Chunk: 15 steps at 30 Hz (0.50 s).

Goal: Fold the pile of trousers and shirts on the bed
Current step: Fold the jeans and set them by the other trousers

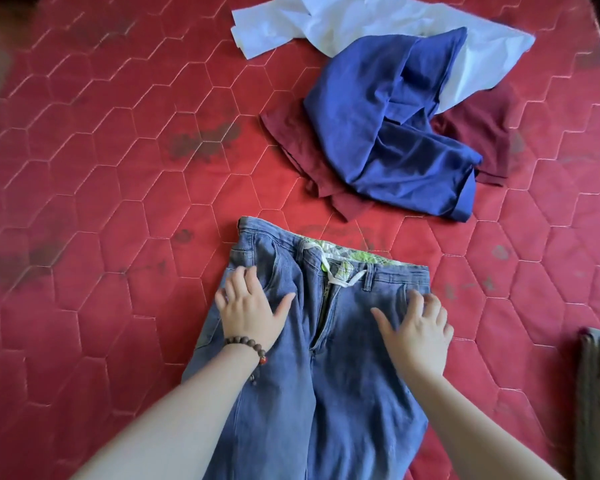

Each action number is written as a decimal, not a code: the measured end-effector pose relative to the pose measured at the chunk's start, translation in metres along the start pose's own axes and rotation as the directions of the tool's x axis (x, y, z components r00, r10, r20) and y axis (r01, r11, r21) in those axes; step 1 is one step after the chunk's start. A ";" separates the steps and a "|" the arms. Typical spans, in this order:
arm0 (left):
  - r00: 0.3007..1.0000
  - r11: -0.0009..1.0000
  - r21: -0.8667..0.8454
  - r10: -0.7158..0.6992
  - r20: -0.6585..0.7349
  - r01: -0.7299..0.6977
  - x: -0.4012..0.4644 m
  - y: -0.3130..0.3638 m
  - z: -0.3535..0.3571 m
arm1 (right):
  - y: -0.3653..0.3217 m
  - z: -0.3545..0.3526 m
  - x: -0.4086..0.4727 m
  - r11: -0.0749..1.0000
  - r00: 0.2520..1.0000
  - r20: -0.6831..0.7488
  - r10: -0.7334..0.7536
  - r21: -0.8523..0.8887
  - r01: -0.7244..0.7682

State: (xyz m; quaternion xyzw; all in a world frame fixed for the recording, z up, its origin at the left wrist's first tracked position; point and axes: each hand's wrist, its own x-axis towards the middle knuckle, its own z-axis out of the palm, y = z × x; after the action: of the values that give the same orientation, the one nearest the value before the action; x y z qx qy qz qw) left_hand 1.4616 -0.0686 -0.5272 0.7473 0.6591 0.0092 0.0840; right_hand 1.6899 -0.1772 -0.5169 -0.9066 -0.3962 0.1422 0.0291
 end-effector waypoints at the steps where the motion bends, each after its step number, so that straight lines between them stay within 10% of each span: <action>1: 0.999 0.999 -0.030 0.016 -0.045 -0.018 0.010 0.003 -0.004 | -0.001 -0.005 0.011 0.999 0.999 -0.011 -0.034 0.026 0.035; 6: 0.976 0.980 0.071 0.178 0.128 -0.188 0.094 0.015 -0.015 | -0.011 -0.017 0.073 0.951 0.933 0.204 -0.297 -0.021 0.307; 10: 0.916 0.991 0.100 0.038 0.399 -0.085 0.128 0.010 -0.017 | -0.013 -0.016 0.092 0.889 0.876 0.359 -0.323 -0.201 0.411; 15: 0.961 0.994 0.048 0.084 0.264 -0.100 0.105 0.002 -0.030 | -0.014 -0.025 0.083 0.857 0.920 0.271 -0.283 -0.359 0.369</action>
State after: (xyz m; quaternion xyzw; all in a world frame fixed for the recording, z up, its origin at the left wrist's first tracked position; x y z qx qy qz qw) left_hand 1.4736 0.0380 -0.5073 0.7739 0.6068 -0.1059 0.1469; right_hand 1.7406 -0.1056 -0.5099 -0.7922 -0.5660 0.1448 -0.1762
